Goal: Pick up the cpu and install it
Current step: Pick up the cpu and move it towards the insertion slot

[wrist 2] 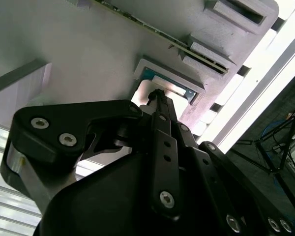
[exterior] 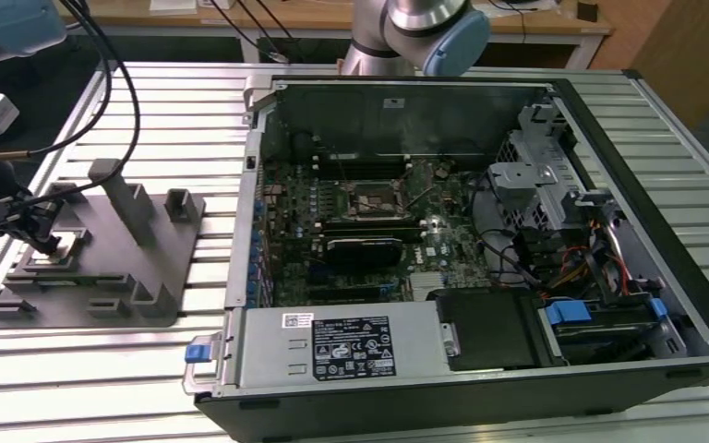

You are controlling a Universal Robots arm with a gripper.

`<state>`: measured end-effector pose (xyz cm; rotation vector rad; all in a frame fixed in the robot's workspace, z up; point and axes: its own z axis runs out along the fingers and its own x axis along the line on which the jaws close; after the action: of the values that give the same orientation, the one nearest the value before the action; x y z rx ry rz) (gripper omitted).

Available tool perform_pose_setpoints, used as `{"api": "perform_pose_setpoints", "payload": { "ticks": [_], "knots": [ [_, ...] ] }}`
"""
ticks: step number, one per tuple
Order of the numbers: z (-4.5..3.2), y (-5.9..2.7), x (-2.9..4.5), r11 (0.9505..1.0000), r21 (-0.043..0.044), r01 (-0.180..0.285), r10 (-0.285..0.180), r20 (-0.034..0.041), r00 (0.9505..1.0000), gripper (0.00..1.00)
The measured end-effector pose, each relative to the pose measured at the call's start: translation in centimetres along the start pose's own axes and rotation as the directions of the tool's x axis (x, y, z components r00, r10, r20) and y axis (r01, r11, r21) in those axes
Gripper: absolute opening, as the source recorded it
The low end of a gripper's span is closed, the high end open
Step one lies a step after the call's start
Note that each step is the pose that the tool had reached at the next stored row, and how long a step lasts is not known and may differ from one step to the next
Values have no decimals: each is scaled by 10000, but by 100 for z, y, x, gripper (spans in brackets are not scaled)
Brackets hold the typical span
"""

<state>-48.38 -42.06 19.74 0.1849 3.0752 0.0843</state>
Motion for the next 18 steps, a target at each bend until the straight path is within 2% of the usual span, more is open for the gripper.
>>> {"api": "perform_pose_setpoints", "payload": {
  "ticks": [6, 7, 8, 10, 11, 15, 18],
  "knots": [
    [2, 2, 0, 10000, 0, 1, -1, 0, 10000, 11],
    [3, 2, 0, 10000, 0, 0, 0, 0, 10000, 16],
    [3, 2, 0, 10000, 0, 1, -1, 0, 10000, 16],
    [3, 3, 0, 10000, 0, 1, -1, 0, 10000, 29],
    [4, 3, 1, 10000, 0, 0, 0, 1, 10000, 29],
    [5, 4, 1, 10000, 0, 0, 0, 0, 10000, 53],
    [6, 5, 1, 10000, 0, 1, -1, 0, 10000, 58]
  ]
}}
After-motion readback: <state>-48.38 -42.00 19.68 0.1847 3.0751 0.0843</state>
